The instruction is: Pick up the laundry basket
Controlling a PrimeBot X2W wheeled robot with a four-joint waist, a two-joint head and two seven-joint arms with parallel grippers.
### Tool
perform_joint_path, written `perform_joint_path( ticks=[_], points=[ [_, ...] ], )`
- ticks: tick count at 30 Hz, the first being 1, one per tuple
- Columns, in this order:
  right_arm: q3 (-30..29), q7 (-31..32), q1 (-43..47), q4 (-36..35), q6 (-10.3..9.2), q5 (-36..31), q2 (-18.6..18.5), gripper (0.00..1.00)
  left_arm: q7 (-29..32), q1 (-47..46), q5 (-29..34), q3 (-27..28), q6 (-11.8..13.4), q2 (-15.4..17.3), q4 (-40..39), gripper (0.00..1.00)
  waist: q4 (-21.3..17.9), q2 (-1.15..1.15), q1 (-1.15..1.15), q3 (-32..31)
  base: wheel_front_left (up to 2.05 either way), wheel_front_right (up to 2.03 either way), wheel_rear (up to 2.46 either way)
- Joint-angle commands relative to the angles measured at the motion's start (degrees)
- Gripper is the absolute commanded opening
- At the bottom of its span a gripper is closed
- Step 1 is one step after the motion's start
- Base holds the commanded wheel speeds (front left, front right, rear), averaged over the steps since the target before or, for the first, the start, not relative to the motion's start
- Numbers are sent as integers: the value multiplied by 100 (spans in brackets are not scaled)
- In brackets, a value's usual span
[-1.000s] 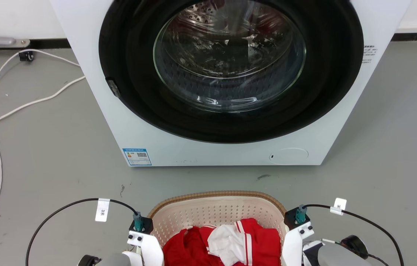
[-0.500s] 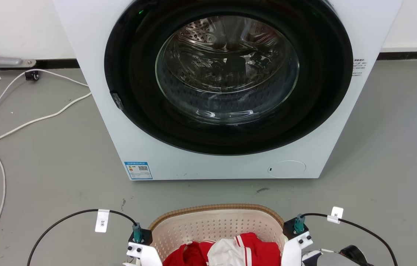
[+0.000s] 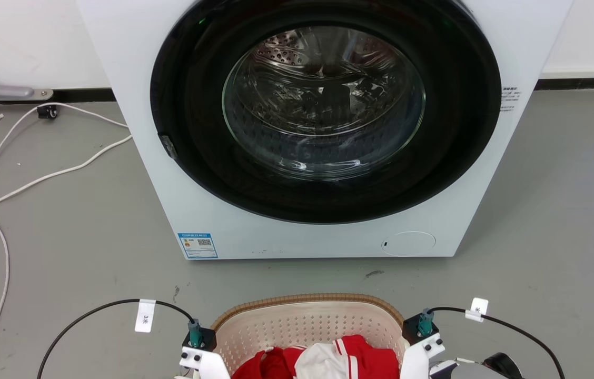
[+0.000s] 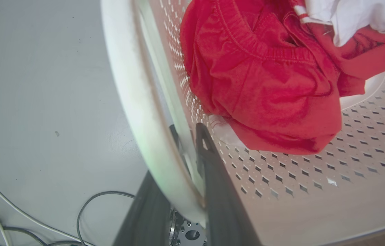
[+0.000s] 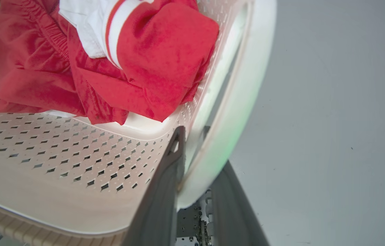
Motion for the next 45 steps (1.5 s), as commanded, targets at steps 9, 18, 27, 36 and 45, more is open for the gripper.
perform_joint_path(
  ticks=[9, 18, 27, 36, 45],
  points=[
    [169, -85, -102, -36, 32, 159, 132, 0, -59, -61, -108, -158, -32, -114, -90, 0, 10, 0, 0, 1, 0, 0, 0],
    [313, -134, -141, -9, 32, 297, 132, 0, -98, -111, -209, -283, -33, -124, -55, 0, 18, 0, 0, -8, 0, 0, 0],
    [452, -174, -168, 14, 32, 398, 132, 0, -137, -134, -300, -402, -33, -115, -32, 0, 10, 0, 0, -15, 0, 0, 0],
    [568, -215, -201, 36, 32, 498, 132, 0, -167, -138, -402, -512, -32, -103, -25, 0, 7, 0, 0, -10, 0, 0, 0],
    [669, -235, -202, 57, 32, 601, 133, 0, -200, -148, -485, -619, -33, -111, -7, 0, 13, 0, 0, -12, 0, 0, 0]
  ],
)
